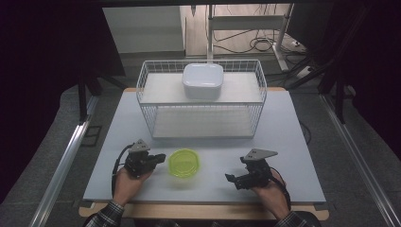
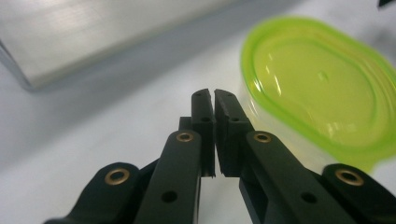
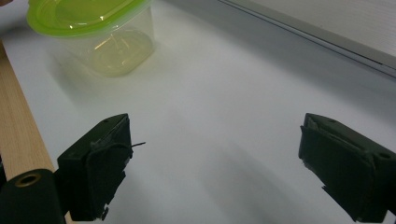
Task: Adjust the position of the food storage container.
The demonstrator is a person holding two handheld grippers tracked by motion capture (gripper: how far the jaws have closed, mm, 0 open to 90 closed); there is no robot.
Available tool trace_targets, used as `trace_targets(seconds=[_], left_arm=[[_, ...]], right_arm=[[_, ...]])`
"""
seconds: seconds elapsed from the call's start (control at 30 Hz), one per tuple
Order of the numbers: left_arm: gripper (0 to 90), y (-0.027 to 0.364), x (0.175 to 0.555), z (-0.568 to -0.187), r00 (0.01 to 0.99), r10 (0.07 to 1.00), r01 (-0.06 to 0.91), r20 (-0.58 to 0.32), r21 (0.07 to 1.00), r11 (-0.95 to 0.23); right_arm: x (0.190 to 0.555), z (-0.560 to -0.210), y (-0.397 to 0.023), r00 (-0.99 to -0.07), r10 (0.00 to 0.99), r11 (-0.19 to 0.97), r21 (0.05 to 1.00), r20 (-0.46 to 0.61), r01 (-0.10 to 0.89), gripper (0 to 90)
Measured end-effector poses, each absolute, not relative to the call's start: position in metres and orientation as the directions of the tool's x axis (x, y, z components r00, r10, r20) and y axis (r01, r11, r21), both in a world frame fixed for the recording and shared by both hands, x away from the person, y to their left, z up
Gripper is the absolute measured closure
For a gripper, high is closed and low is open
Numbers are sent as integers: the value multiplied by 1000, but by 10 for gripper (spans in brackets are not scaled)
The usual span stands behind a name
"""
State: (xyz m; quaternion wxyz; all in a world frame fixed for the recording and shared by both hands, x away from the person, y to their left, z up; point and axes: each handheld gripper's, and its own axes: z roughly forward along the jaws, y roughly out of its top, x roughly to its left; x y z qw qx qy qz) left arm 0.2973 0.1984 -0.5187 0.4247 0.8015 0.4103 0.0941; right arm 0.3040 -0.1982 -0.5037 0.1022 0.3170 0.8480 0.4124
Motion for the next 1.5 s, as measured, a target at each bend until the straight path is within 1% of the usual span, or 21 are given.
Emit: trace_targets(seconds=[0.23,0.57,0.73,0.93,1.03,1.17,1.27,1.33,1.43,1.47,1.5], left_arm=[[877,181,286,-524,689,705,568,-166,728,-384],[877,170,285,-529,709,681,572,-182,713,-406],[877,158,285,-531,733,653,563,-187,706,-430],[873,137,285,-530,763,626,531,-160,708,-466],[872,131,286,-531,765,624,529,-160,709,-466],[863,125,288,-532,772,623,516,-126,696,-499],[834,128,286,-531,760,636,529,-132,694,-488],[792,133,285,-530,748,652,533,-123,696,-481],[708,142,281,-526,733,671,536,-112,704,-467],[643,147,278,-523,720,687,533,-100,713,-455],[608,147,278,-523,720,687,533,-100,713,-455]], right_arm=[[304,-504,-198,-780,620,461,766,83,448,102],[304,-504,-197,-781,620,467,762,80,448,102],[304,-505,-197,-781,620,469,760,81,451,102],[304,-505,-196,-784,616,472,760,78,447,102],[304,-505,-196,-784,616,474,758,78,447,102],[304,-505,-196,-784,615,476,756,79,449,102],[304,-505,-196,-785,615,475,757,80,449,102],[304,-505,-196,-784,615,473,757,83,451,102],[304,-505,-196,-785,614,473,757,85,451,101],[304,-505,-196,-785,613,472,757,85,451,100],[304,-505,-196,-785,613,472,757,85,451,100]])
